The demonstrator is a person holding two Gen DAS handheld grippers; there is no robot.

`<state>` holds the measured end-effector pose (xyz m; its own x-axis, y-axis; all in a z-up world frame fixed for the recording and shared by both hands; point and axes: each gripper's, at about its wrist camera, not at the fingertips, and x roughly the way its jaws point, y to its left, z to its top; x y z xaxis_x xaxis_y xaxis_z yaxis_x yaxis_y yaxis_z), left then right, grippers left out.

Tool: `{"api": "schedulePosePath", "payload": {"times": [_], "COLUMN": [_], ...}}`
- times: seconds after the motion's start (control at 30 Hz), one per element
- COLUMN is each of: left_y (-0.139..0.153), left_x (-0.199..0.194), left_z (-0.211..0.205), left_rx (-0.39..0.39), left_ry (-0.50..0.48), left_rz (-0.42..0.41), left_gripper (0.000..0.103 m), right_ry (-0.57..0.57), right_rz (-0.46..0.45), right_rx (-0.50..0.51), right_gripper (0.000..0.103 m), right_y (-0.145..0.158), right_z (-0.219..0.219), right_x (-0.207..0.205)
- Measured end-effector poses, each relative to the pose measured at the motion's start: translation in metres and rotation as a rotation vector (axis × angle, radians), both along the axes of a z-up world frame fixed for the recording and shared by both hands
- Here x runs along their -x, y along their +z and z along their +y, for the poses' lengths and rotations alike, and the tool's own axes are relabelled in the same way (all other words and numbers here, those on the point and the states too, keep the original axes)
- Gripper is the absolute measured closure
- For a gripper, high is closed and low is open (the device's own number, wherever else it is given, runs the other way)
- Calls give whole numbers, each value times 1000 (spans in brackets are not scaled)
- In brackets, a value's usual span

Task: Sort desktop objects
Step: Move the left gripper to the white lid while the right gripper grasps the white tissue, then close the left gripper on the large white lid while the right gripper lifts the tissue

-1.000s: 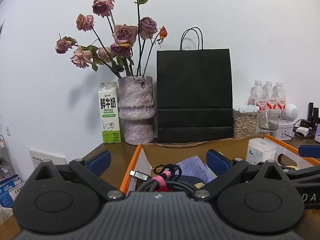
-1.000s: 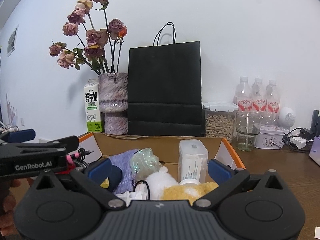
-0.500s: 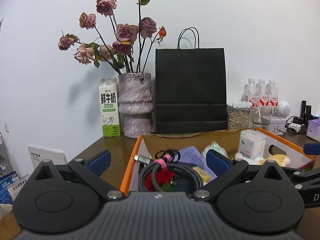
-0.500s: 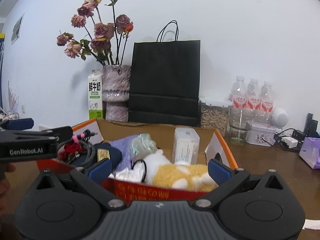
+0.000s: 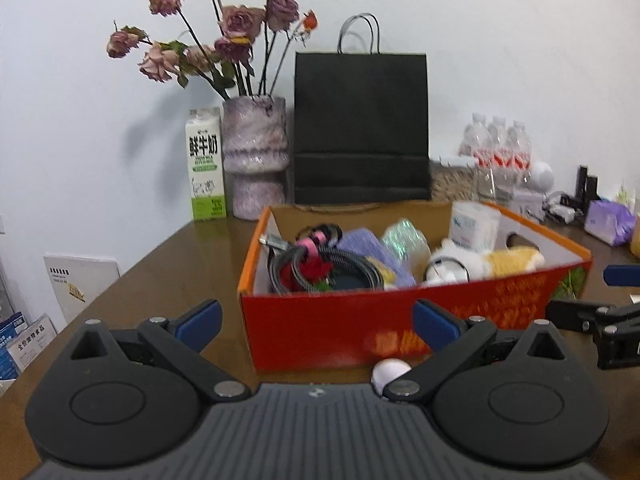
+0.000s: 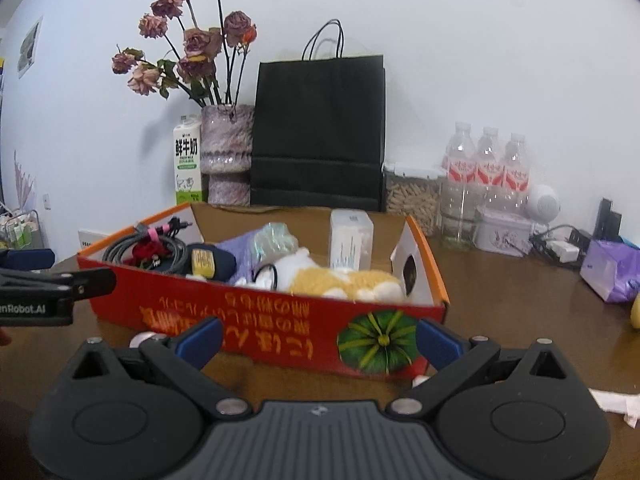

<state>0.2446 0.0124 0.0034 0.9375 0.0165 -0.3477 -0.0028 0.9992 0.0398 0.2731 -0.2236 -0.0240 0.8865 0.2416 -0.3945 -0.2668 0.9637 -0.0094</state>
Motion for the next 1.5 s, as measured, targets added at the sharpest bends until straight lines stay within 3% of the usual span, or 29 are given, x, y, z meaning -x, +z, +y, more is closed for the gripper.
{"api": "schedulePosePath", "payload": {"times": [0.2,0.47,0.67,0.77,0.87,0.9,0.93,1.5], "left_y": [-7,-9,-10,-11,-11,-11,-11,-19], "left_x": [17,37,48,51,51,51,51,34], "left_z": [3,24,37,41,41,41,40,-1], "left_rx": [-10,-10,-17,-12,-7,-7,-8,-13], "left_ry": [3,33,39,31,22,17,14,-77], "left_rz": [73,124,127,124,121,121,122,197], "left_gripper": [0,0,0,0,0,0,0,0], "right_ry": [64,192,225,230,238,245,251,143], "right_rz": [47,103,163,198,230,241,249,188], "right_rx": [-5,8,0,-1,-12,-17,-23,-59], "right_gripper": [0,0,11,26,55,75,82,82], "right_y": [-6,-10,-15,-18,-21,-22,-23,-18], "right_z": [3,38,65,75,78,79,78,38], "right_x": [18,46,50,47,42,41,40,31]}}
